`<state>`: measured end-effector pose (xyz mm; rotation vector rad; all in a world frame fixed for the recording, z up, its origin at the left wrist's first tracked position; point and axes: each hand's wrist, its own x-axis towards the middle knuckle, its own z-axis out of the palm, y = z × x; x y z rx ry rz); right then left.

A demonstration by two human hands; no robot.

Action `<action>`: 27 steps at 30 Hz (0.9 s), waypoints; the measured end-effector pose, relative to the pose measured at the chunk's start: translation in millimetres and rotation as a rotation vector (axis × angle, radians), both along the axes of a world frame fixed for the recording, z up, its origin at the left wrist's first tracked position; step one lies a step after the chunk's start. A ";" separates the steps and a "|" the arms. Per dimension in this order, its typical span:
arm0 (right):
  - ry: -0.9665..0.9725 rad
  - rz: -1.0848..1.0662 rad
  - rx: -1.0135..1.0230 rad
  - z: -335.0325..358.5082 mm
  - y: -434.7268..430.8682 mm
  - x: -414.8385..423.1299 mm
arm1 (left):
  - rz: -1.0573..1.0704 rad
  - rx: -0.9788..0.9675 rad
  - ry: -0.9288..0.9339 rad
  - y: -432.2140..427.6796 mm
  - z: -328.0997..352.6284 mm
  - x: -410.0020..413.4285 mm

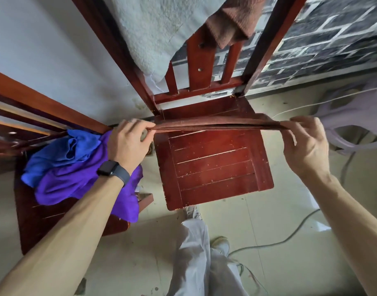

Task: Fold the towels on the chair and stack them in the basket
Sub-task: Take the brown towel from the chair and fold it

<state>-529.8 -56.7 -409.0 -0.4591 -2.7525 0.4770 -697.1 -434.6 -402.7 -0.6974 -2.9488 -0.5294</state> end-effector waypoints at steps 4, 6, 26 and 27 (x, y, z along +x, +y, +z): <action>0.051 -0.051 -0.029 -8.4 -4.1 4.7 | -0.030 0.000 0.159 1.2 -0.9 0.5; 0.009 -0.047 -0.070 -30.6 -6.3 14.5 | -0.046 -0.056 0.149 -1.2 -19.4 14.3; -0.374 -0.222 -0.123 -112.5 -104.5 99.3 | 0.053 -0.054 -0.234 8.7 -112.7 125.6; -0.351 -0.190 -0.117 -111.5 -113.4 81.2 | 0.028 -0.004 -0.213 26.2 -112.6 118.2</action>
